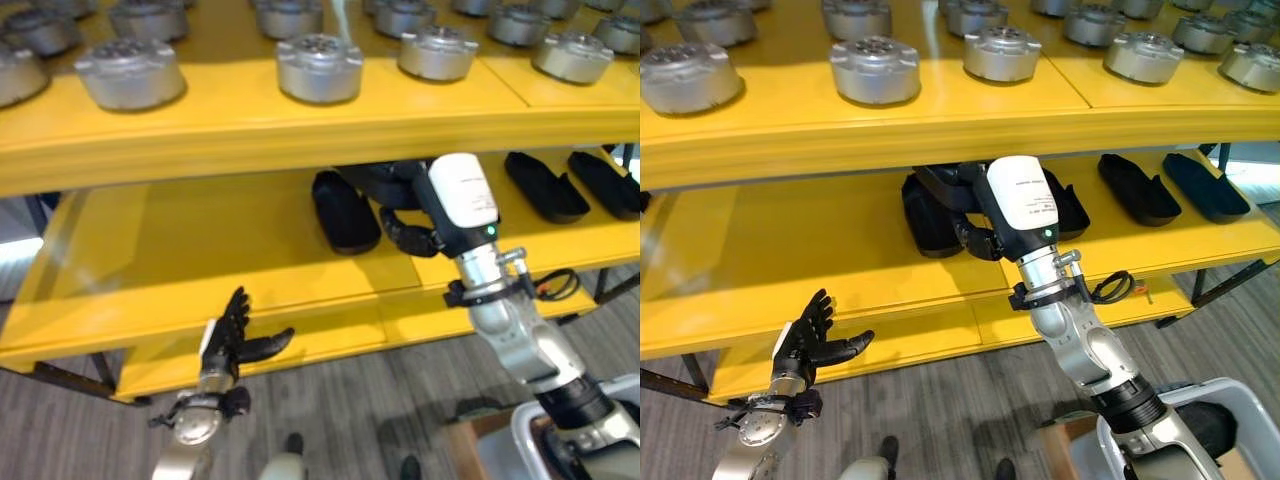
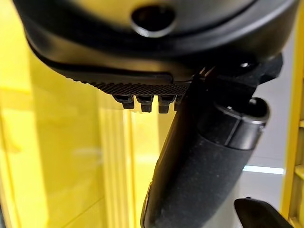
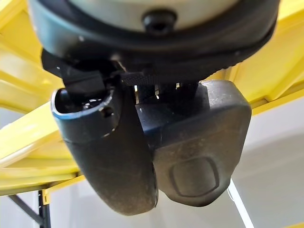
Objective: Move parts from the plastic box to the shelf.
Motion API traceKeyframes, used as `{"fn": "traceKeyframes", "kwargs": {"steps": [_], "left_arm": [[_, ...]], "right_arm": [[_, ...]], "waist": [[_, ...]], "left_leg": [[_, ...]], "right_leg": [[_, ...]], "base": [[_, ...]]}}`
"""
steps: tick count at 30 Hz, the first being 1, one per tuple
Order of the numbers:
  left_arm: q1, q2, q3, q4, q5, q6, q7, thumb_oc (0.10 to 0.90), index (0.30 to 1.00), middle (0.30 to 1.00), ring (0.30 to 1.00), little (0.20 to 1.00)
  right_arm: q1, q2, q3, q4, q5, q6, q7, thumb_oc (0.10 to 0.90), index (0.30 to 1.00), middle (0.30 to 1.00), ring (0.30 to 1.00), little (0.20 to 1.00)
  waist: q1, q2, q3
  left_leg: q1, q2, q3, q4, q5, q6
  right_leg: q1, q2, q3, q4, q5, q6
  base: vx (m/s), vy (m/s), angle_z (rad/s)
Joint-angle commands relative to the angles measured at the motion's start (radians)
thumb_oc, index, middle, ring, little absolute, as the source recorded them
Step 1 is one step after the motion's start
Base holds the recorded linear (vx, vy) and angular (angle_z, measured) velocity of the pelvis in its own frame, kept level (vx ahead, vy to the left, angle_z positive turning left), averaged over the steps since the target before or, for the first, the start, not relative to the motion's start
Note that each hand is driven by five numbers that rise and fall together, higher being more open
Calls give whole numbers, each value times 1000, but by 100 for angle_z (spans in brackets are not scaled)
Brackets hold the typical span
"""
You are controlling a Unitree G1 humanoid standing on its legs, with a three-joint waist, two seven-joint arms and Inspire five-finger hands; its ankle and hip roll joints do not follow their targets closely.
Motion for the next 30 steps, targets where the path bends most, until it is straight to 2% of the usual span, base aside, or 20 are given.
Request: {"fn": "traceKeyframes", "kwargs": {"steps": [1, 2, 3, 4, 5, 6, 7, 9, 15, 20, 23, 26, 27, 29, 30], "left_arm": [[-44, 84, 18, -101, 48, -120, 21, 900, 1000, 1000, 1000, 1000], [-43, 83, 18, -101, 49, -120, 21, 900, 1000, 1000, 1000, 1000], [-44, 79, 19, -97, 58, -112, 17, 900, 1000, 1000, 1000, 1000], [-45, 78, 20, -95, 59, -110, 16, 900, 1000, 1000, 1000, 1000], [-45, 78, 20, -94, 59, -110, 16, 900, 1000, 1000, 1000, 1000], [-41, 65, 22, -87, 62, -104, 17, 900, 1000, 1000, 1000, 1000], [-45, 55, 18, -82, 53, -106, 20, 900, 1000, 1000, 1000, 1000], [-46, 46, 12, -82, 53, -107, 21, 900, 1000, 1000, 1000, 1000], [-22, 16, -4, -82, 36, -100, 15, 900, 1000, 1000, 1000, 1000], [-8, 7, -3, -83, 31, -94, 17, 900, 1000, 1000, 1000, 1000], [-6, 1, -12, -79, 27, -86, 13, 900, 1000, 1000, 1000, 1000], [-26, 0, -26, -74, 23, -89, 9, 900, 1000, 1000, 1000, 1000], [-26, 0, -26, -74, 23, -89, 9, 900, 1000, 1000, 1000, 1000], [-43, -2, -41, -70, 15, -87, 6, 900, 1000, 1000, 1000, 1000], [-47, -2, -47, -69, 13, -88, 4, 900, 1000, 1000, 1000, 1000]], "right_arm": [[-278, 38, -40, 13, -8, -81, -75, 400, 300, 300, 300, 300], [-277, 38, -40, 13, -8, -81, -74, 400, 300, 300, 300, 300], [-266, 32, -49, 10, 1, -90, -73, 400, 300, 300, 300, 300], [-266, 32, -49, 8, 4, -92, -73, 400, 300, 300, 300, 300], [-266, 32, -49, 8, 4, -92, -73, 400, 300, 300, 300, 300], [-254, 27, -53, 2, 9, -103, -75, 400, 300, 300, 300, 300], [-260, 18, -55, -8, 6, -102, -80, 400, 300, 300, 300, 300], [-256, 13, -59, -11, 9, -104, -84, 400, 300, 300, 300, 300], [-184, 11, -110, -57, 13, -114, -93, 400, 300, 300, 300, 300], [-157, 0, -136, -91, 10, -124, -99, 400, 300, 300, 300, 300], [-141, -12, -159, -112, 17, -133, -122, 400, 300, 300, 300, 300], [-149, -29, -169, -130, 24, -141, -138, 400, 300, 300, 300, 300], [-150, -29, -169, -130, 24, -141, -138, 400, 300, 300, 300, 300], [-147, -46, -179, -136, 15, -133, -160, 400, 300, 300, 300, 300], [-147, -52, -180, -133, 13, -126, -165, 400, 300, 300, 300, 300]], "waist": [[18, 2, -83], [19, 3, -83], [15, -3, -92], [17, -5, -95], [18, -5, -95], [16, -14, -102], [11, -11, -99], [5, -10, -94], [-6, -6, -112], [-12, -4, -110], [-13, 3, -90], [-19, 8, -59], [-20, 9, -59], [-36, 2, -51], [-40, 2, -54]], "left_leg": [[121, -35, 30, -169, -10, 72], [125, -33, 30, -173, -11, 70], [133, -44, 30, -201, 5, 78], [142, -47, 33, -217, 12, 77], [145, -46, 33, -221, 14, 77], [158, -53, 36, -242, 23, 73], [171, -49, 28, -251, 31, 63], [173, -50, 26, -252, 35, 61], [193, -33, 13, -265, 47, 47], [193, -24, -4, -260, 49, 36], [162, -32, -34, -216, 54, 14], [106, -49, -41, -93, 19, -16], [104, -49, -42, -90, 18, -16], [84, 49, 22, -86, 40, -33], [91, 99, 33, -115, 70, -43]], "right_leg": [[-50, 127, 39, 97, -77, 88], [-53, 129, 40, 105, -84, 85], [-56, 210, 45, 106, -126, 61], [-56, 233, 38, 107, -140, 49], [-55, 233, 38, 108, -141, 48], [-40, 270, 44, 90, -153, 30], [-36, 276, 84, 80, -149, 31], [-33, 289, 106, 73, -146, 26], [9, 290, 98, 7, -137, 17], [21, 294, 76, 2, -145, 7], [26, 289, 39, 1, -154, -6], [23, 275, -1, 27, -174, -18], [22, 275, -2, 28, -175, -18], [14, 260, -34, 63, -189, -26], [13, 257, -46, 74, -199, -26]], "base": [[14, 104, -21], [45, 178, -14], [47, 69, -3], [43, 75, 6], [34, 12, 9], [46, -7, 0], [43, -5, 0], [1, -17, 2], [39, -105, 4], [40, -120, 12], [-23, -126, 33], [-44, -71, 47], [-58, -36, 69], [-41, -2, 38], [-2, 44, 44]]}}
